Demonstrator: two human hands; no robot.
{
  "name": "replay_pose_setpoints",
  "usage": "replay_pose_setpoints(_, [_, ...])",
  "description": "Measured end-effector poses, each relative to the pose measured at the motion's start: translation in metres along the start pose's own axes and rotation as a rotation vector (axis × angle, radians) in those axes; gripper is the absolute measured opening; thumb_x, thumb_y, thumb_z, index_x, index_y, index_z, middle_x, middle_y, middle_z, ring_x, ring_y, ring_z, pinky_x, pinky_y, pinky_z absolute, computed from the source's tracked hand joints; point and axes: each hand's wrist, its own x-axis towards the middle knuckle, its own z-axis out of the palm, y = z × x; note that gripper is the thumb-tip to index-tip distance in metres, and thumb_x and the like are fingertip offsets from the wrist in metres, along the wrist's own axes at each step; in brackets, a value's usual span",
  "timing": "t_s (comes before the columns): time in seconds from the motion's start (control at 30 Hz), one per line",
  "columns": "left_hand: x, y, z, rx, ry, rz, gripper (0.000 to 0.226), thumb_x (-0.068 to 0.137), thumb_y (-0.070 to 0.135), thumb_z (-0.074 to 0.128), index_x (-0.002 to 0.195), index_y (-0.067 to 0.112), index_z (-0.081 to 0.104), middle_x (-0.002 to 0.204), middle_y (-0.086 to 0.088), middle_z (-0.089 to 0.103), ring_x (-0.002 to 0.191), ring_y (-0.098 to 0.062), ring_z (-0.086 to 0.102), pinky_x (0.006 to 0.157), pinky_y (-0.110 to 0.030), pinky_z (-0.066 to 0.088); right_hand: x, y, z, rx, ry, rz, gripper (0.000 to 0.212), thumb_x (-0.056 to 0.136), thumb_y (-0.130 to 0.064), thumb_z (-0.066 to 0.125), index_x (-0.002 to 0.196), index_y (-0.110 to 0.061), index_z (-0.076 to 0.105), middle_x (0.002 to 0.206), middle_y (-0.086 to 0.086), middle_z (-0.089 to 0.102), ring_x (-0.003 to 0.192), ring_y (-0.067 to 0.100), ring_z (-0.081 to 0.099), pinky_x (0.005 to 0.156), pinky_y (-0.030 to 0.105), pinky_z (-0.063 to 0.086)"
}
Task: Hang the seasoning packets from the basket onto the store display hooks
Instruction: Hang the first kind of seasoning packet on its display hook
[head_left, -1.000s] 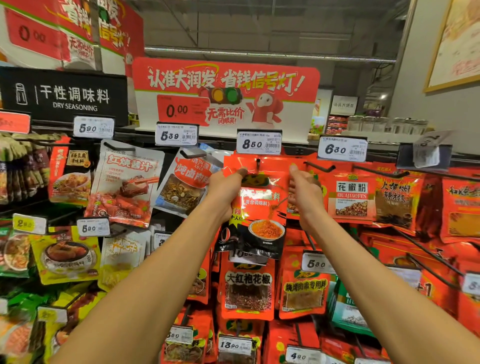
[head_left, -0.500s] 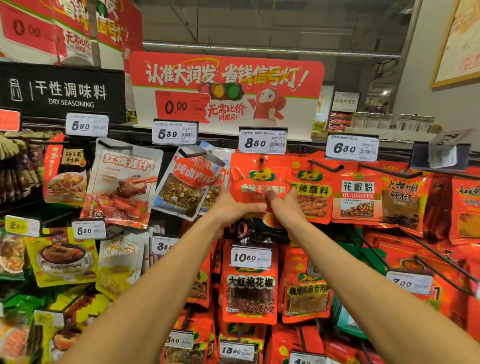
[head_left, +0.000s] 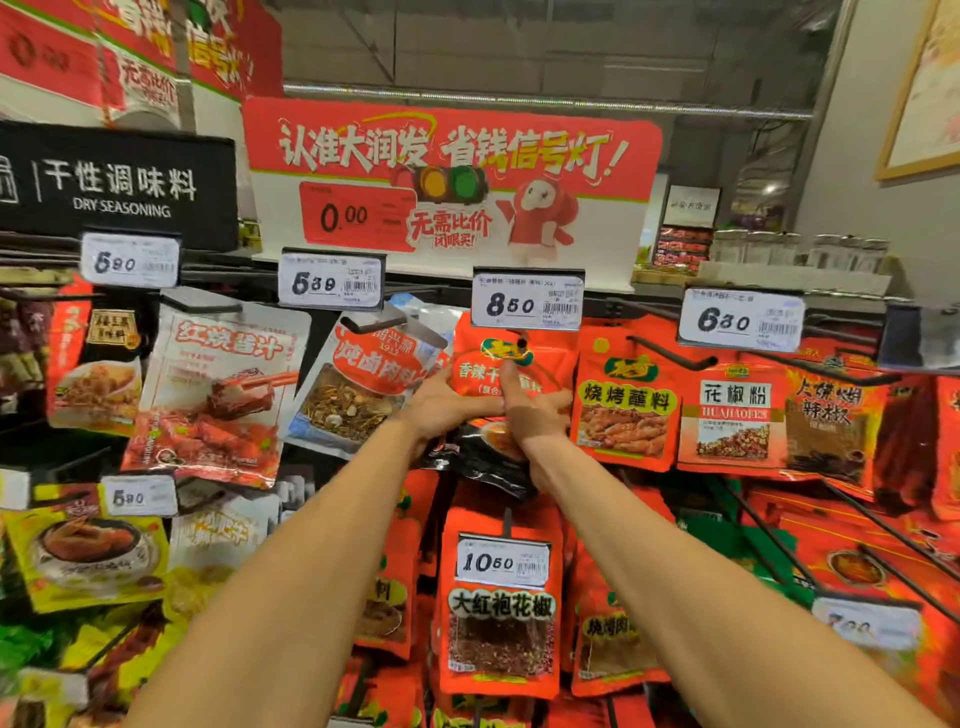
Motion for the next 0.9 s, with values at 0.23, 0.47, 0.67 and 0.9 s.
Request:
replay_pose_setpoints(0.23, [-0.009,0.018,0.033,0.162,0.061,-0.028,0.108,0.059,0.038,0.095,0.145,0.003,0.04,0.135,-0.011,0.064,0.122,-0.026,0.062,0.099,-0.03,0.053,0.013,0.003,-0.03,0.035,-0.082,-0.034,0.121,0.077,-0.086,0.053,0.159,-0.012,0.004,0.159,0.018,0.035,0.141,0.034,0.043,0.116,0.043,0.035])
replay_pose_setpoints(0.47, [-0.043,0.049,0.094,0.466,0.175,-0.229,0.095,0.094,0.061,0.052,0.155,-0.006,0.022,0.163,-0.027,0.021,0.152,-0.043,0.016,0.122,-0.047,0.02,0.02,0.011,-0.079,-0.06,-0.165,-0.149,0.102,0.08,-0.086,0.046,0.152,-0.014,0.042,0.156,0.009,0.046,0.142,0.028,0.044,0.118,0.042,0.033])
replay_pose_setpoints(0.67, [-0.049,0.063,0.105,0.366,0.122,-0.255,0.08,0.108,0.049,0.014,0.151,-0.018,0.007,0.158,-0.043,0.005,0.146,-0.057,0.007,0.116,-0.048,0.002,0.024,0.015,-0.057,0.013,-0.296,-0.091,0.07,0.103,-0.061,0.029,0.156,-0.015,0.03,0.155,0.014,0.044,0.141,0.034,0.045,0.116,0.053,0.035])
replay_pose_setpoints(0.9, [-0.011,0.0,0.055,0.499,0.141,-0.116,0.127,0.083,0.076,0.056,0.155,0.005,-0.022,0.166,-0.013,-0.021,0.154,-0.029,-0.018,0.124,-0.043,-0.006,0.017,0.015,-0.037,-0.071,-0.14,-0.106,0.092,0.097,-0.072,0.033,0.16,-0.011,0.007,0.161,0.02,0.032,0.146,0.038,0.034,0.119,0.047,0.026])
